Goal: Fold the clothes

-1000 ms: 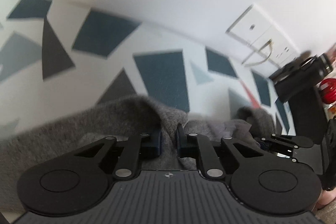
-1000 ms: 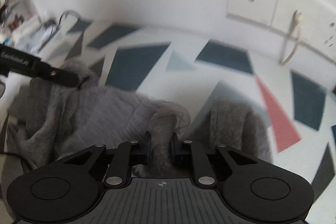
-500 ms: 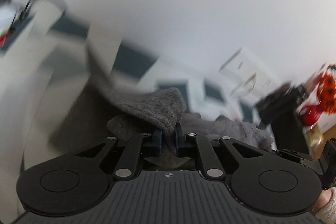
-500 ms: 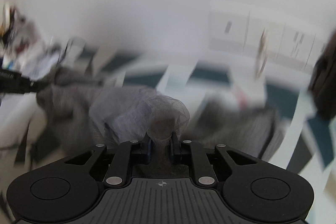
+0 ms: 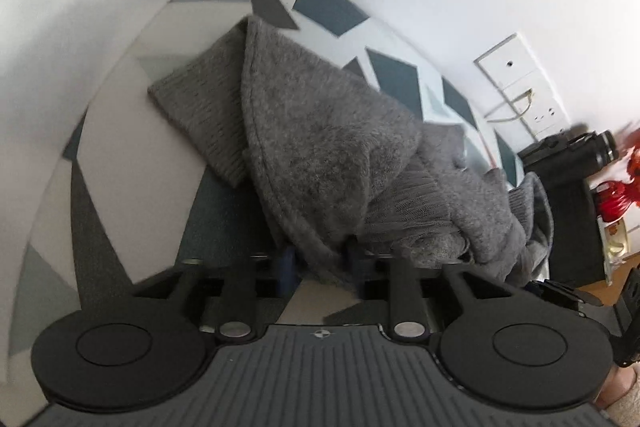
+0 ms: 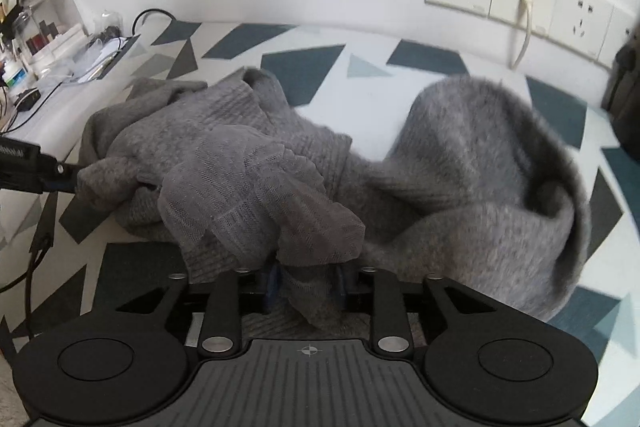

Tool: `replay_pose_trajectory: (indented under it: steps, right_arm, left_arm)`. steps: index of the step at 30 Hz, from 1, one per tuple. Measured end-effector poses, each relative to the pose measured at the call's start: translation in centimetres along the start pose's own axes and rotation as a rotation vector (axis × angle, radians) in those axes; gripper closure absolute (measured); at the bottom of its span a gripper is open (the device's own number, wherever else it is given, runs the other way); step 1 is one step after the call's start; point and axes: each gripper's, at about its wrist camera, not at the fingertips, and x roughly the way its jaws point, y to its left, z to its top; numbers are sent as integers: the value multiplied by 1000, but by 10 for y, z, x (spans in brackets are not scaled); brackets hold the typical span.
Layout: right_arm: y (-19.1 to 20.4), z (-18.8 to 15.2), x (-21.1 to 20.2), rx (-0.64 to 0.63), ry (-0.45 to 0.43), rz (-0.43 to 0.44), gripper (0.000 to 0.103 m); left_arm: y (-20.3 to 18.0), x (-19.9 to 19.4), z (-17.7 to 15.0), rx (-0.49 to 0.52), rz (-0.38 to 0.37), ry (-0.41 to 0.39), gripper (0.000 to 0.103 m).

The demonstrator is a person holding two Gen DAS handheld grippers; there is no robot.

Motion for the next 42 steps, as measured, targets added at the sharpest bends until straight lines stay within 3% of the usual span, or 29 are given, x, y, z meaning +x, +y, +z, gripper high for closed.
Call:
replay_pose_trajectory:
  steps: [3,5,7,9,11,13,14,17,18,20,21,22,26,29,33,39,42]
  right_arm:
    - [-3,10,-14,32,-48,7,71]
    - [-8,17,-22,58,-88,8,71]
    - [-13,23,-29,83,-127,8,69]
    - [-21,29,-30,102,-163,-26,59]
    - [-32,33,-24,144,-182,-72,57]
    - [-45,37,-16,192,-192,-130,39]
    - [-51,38,-8,216,-181,-168,37]
    - [-69,36,22,257,-95,-213,39]
    - [-73,34,31,266,-73,-216,48]
    - [-83,27,35,311,-93,-220,74]
    - [-89,23,33,358,-111,-238,93]
    - [-97,18,30,410,-131,-259,94]
    - [-126,-3,11,572,-176,-387,94]
    - [-140,-21,4,594,-125,-473,94]
    - [-137,-29,-3,583,-56,-491,75]
    - [-101,-12,-22,495,-218,-395,64]
    - [-80,1,-19,380,-250,-325,61]
  left_arm:
    - [-4,-15,7,31,11,-73,58]
    - [-13,-30,12,71,4,-176,56]
    - [-29,-41,15,160,-24,-260,45]
    - [-46,-41,22,243,-15,-279,43]
    - [-58,-33,30,282,11,-281,42]
    - [-60,-20,40,281,49,-284,41]
    - [-59,-14,45,277,72,-285,39]
    - [-51,15,56,274,157,-243,32]
    - [-47,22,56,275,181,-225,32]
    - [-42,34,55,275,178,-197,35]
    - [-40,37,53,274,163,-186,59]
    - [-38,40,51,268,154,-163,89]
    - [-34,38,39,273,171,-156,89]
    - [-29,33,36,255,177,-159,89]
    - [-20,27,31,216,181,-159,89]
    - [-11,7,20,159,192,-203,91]
    - [-14,-14,17,188,220,-288,91]
